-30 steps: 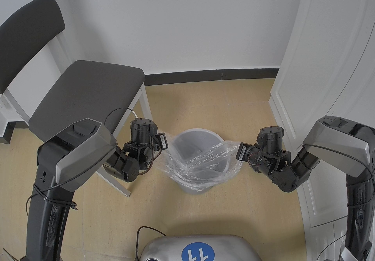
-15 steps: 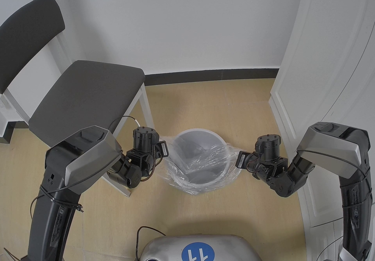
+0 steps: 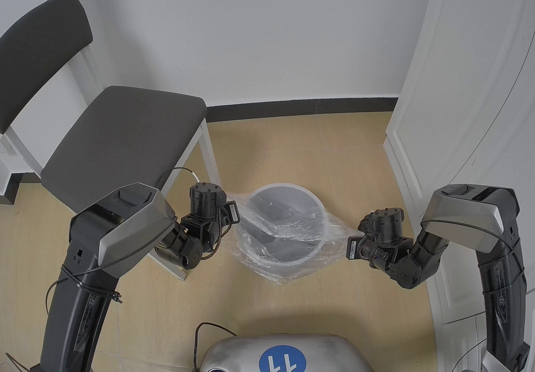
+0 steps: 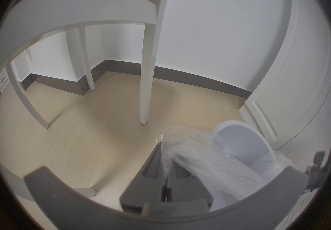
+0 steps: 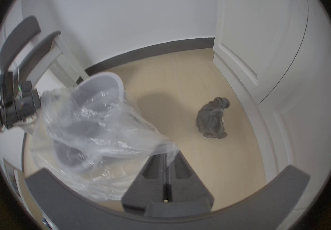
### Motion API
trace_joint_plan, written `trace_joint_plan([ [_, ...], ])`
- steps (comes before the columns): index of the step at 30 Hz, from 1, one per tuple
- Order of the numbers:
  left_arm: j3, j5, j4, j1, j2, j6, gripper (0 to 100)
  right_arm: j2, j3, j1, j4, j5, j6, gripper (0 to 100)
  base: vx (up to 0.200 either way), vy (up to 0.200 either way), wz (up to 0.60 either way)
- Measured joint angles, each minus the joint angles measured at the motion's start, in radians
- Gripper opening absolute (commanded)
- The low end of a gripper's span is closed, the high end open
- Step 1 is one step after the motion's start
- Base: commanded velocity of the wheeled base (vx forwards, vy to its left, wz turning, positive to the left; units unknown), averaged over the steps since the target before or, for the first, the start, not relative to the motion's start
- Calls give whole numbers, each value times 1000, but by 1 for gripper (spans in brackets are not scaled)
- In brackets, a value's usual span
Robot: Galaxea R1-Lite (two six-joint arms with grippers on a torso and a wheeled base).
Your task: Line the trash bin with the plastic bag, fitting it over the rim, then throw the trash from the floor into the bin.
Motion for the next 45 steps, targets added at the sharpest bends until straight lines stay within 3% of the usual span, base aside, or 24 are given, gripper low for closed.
trace_joint_plan([
  [6,-19,0,-5,11,13,2,0,14,40,-17,2,4,-72,0,0,0,0],
  [18,-78,45,-55,13,66,23,0,33,40,-19,-89,4,-70,0,0,0,0],
  [32,-27,37,-58,34,70,63,0,46,56,12,-96,5,-73,0,0,0,0],
  [33,-20,35,-58,36,67,64,0,47,57,12,-96,5,-74,100,0,0,0],
  [38,4,12,-60,40,55,64,0,47,59,12,-96,5,-75,100,0,0,0],
  [45,135,-94,-63,44,-17,68,0,35,75,7,-97,24,-71,100,0,0,0],
])
